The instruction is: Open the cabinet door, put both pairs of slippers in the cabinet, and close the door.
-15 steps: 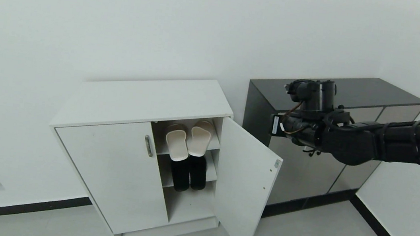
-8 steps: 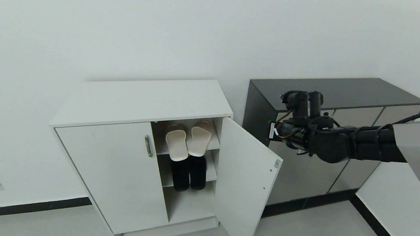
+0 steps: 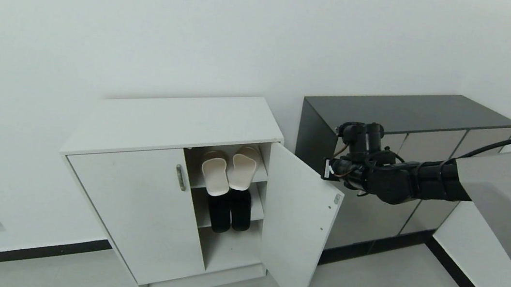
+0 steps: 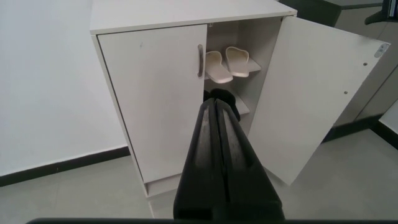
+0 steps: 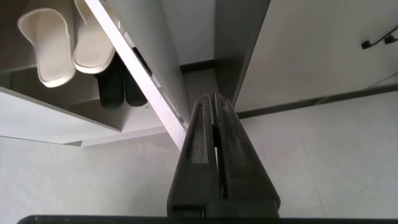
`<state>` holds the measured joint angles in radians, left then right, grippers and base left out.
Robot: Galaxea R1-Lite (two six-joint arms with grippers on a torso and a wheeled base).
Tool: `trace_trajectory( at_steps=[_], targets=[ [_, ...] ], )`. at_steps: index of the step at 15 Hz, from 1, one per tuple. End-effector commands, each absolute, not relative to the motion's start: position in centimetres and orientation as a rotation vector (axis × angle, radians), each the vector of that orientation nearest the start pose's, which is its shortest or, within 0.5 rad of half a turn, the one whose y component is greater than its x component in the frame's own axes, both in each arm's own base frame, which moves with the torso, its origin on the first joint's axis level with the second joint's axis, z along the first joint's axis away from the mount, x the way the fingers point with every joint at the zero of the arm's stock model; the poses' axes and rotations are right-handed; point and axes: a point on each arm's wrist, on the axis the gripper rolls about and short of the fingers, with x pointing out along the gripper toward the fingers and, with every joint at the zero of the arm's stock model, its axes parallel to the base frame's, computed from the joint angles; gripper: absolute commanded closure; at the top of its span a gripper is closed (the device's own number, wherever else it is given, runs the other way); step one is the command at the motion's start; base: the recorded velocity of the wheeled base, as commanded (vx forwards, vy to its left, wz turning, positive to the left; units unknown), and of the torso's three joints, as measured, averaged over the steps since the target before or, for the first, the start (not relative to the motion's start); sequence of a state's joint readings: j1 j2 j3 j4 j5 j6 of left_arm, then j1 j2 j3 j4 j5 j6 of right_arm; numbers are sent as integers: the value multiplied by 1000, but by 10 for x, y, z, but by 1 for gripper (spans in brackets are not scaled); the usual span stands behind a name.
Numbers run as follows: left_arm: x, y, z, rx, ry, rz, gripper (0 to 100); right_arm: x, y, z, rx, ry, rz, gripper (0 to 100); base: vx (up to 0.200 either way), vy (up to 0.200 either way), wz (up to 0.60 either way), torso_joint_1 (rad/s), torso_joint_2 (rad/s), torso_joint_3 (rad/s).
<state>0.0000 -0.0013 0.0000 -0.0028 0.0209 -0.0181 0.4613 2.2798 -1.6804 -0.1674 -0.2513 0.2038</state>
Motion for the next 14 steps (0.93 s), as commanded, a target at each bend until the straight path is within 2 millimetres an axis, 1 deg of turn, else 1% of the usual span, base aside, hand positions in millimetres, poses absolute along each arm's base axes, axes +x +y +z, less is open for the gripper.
trace_trajectory(
  at_steps=[1,5,8,12,14],
  targets=[
    [-23,0,76,-18,-3,21,100,429,206,145,47,432,160,100,0,0,0,0,0,0],
    [-23,0,76,-17,-3,20,100,431,206,134,37,457,154,100,0,0,0,0,0,0],
    [-23,0,76,-17,-3,21,100,430,205,130,31,471,151,100,0,0,0,0,0,0],
    [-23,0,76,-18,-3,21,100,421,209,126,22,493,166,100,0,0,0,0,0,0],
    [-23,0,76,-18,-3,21,100,408,218,129,37,503,185,100,0,0,0,0,0,0]
  ],
)
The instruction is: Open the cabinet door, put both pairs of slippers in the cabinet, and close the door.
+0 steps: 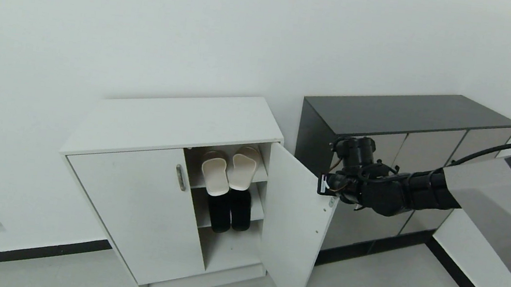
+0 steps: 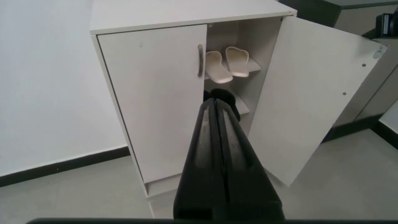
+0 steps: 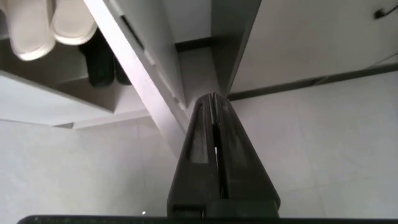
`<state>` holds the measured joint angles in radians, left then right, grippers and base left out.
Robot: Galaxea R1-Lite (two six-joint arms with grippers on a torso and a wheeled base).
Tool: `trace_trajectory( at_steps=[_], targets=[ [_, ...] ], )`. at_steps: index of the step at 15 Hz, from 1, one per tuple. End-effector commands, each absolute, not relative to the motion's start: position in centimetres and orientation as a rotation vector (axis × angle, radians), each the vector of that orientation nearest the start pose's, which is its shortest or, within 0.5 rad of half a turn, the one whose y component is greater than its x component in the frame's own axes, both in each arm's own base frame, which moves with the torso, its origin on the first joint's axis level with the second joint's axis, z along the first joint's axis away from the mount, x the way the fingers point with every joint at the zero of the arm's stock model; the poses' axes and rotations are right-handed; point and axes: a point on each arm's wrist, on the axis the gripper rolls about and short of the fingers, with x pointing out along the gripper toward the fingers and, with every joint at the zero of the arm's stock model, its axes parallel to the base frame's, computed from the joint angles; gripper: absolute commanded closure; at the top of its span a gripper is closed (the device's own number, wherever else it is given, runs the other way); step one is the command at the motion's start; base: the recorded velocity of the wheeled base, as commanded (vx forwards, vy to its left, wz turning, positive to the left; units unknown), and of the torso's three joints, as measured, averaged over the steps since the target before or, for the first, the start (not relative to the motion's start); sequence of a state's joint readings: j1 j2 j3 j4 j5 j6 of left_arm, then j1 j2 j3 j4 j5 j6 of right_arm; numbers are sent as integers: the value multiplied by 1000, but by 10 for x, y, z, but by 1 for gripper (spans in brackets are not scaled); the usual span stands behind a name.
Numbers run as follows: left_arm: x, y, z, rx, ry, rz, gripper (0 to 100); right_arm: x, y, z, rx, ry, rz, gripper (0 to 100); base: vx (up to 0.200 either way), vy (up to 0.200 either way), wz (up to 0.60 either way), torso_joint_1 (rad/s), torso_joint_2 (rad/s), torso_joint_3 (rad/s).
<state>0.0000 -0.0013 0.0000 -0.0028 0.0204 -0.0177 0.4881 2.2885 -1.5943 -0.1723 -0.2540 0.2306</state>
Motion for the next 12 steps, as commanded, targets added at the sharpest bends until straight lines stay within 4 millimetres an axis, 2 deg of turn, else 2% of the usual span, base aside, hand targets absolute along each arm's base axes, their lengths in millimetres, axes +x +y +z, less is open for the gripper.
trace_trajectory(
  at_steps=[1,6,9,12],
  targets=[
    [-23,0,76,-18,-3,20,100,401,223,129,32,509,202,100,0,0,0,0,0,0],
    [-23,0,76,-18,-3,21,100,346,266,131,4,488,350,100,0,0,0,0,0,0],
    [-23,0,76,-20,-3,21,100,338,266,141,3,433,371,100,0,0,0,0,0,0],
    [-23,0,76,-20,-3,21,100,330,257,156,-28,358,388,100,0,0,0,0,0,0]
  ],
)
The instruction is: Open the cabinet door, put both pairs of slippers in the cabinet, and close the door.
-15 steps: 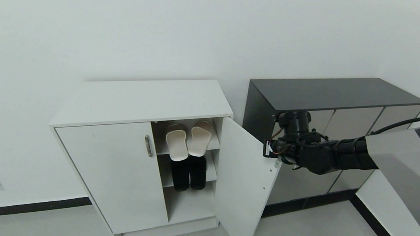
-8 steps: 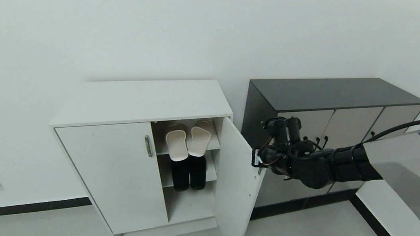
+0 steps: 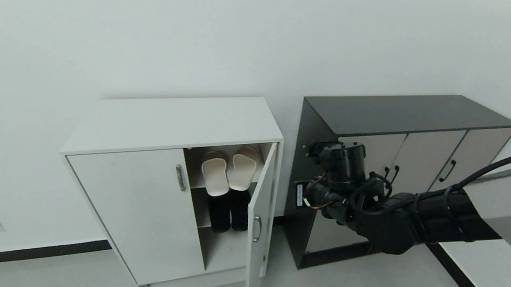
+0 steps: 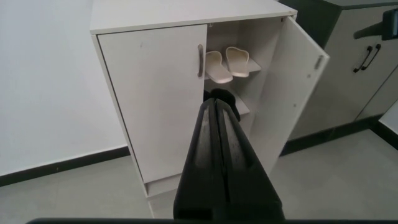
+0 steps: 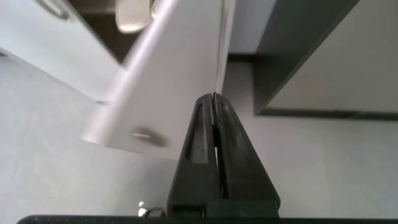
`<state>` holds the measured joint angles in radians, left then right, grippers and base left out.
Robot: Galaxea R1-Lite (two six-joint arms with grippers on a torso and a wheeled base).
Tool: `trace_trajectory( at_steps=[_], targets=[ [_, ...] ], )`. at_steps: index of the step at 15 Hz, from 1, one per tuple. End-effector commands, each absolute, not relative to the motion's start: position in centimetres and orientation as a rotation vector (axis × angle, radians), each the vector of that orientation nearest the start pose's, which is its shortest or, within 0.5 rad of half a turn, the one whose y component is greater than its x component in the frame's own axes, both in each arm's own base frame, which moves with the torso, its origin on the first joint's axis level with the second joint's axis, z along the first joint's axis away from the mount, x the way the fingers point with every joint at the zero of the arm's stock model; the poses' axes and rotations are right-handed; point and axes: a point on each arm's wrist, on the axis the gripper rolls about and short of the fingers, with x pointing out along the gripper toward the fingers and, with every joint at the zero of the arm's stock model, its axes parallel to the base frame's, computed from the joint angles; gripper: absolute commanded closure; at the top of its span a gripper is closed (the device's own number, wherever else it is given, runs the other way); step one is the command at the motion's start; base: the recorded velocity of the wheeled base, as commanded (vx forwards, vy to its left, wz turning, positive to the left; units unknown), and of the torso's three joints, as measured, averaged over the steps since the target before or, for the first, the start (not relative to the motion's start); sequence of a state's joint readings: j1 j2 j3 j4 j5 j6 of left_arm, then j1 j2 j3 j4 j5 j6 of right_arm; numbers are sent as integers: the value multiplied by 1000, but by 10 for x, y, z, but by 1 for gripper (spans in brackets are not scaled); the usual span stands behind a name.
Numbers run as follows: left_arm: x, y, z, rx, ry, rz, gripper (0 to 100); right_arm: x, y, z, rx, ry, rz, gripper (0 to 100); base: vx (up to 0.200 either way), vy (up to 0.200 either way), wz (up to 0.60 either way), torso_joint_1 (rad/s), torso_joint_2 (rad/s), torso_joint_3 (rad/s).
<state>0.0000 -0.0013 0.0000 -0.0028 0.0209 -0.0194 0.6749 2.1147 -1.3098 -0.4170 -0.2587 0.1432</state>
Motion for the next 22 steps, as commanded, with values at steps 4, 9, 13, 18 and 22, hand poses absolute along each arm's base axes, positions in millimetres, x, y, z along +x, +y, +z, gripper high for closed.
trace_trajectory(
  at_steps=[4,9,13,18,22],
  targets=[
    [-23,0,76,-20,-3,21,100,327,255,160,-37,345,393,100,0,0,0,0,0,0],
    [-23,0,76,-20,-3,21,100,324,258,157,-45,355,403,100,0,0,480,0,2,4],
    [-23,0,76,-20,-3,21,100,324,257,157,-42,355,406,100,0,0,600,6,5,4],
    [-23,0,76,-20,-3,21,100,324,257,155,-34,324,433,100,0,0,120,0,1,0],
    [-23,0,76,-20,-3,21,100,307,243,143,-43,290,510,100,0,0,0,0,0,0]
  ],
)
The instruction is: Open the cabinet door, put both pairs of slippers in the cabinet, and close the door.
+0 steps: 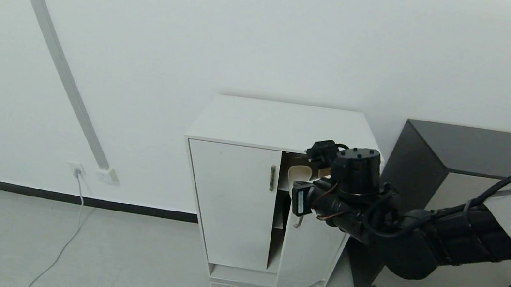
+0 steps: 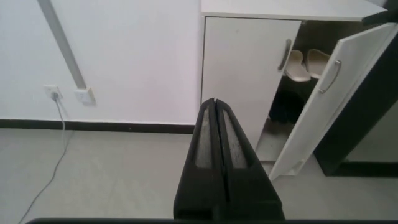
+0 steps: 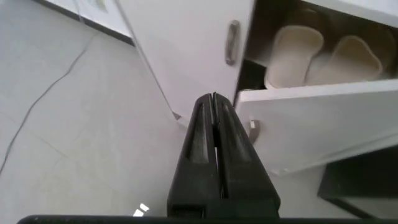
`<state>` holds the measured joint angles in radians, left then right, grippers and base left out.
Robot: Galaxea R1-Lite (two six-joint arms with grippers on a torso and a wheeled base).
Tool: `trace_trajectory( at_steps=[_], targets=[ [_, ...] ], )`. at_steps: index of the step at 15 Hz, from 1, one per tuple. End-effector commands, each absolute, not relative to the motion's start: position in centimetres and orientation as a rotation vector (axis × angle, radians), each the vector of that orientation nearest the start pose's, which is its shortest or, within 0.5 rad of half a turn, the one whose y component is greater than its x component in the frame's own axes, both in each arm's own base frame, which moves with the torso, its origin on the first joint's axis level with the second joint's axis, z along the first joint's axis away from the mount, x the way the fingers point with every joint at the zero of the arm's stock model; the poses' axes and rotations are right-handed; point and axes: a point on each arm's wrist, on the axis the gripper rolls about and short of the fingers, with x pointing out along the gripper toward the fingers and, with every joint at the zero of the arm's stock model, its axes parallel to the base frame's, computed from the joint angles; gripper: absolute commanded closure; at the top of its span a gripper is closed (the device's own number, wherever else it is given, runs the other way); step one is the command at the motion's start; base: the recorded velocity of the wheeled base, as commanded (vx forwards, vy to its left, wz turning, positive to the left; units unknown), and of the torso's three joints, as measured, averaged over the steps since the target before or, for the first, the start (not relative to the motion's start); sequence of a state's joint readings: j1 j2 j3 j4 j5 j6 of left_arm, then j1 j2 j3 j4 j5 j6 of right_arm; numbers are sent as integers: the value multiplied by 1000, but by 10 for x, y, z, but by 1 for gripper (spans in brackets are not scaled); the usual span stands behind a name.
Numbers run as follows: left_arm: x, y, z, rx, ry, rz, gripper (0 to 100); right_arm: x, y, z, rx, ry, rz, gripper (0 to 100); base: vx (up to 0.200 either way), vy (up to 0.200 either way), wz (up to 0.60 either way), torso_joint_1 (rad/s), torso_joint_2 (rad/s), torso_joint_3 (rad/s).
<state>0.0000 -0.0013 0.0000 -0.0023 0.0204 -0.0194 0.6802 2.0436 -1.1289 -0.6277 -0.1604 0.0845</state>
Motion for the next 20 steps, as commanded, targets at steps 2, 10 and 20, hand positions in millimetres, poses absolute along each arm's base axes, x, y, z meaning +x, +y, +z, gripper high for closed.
trace_trajectory(
  at_steps=[2,10,20],
  targets=[
    [-23,0,76,-18,-3,21,100,291,230,133,-50,305,510,100,0,0,0,0,0,0],
    [-23,0,76,-17,-3,20,100,237,187,93,-70,359,507,100,150,0,0,0,1,4],
    [-23,0,76,-20,-3,20,100,235,186,71,-73,371,509,100,0,0,0,0,0,0]
  ],
)
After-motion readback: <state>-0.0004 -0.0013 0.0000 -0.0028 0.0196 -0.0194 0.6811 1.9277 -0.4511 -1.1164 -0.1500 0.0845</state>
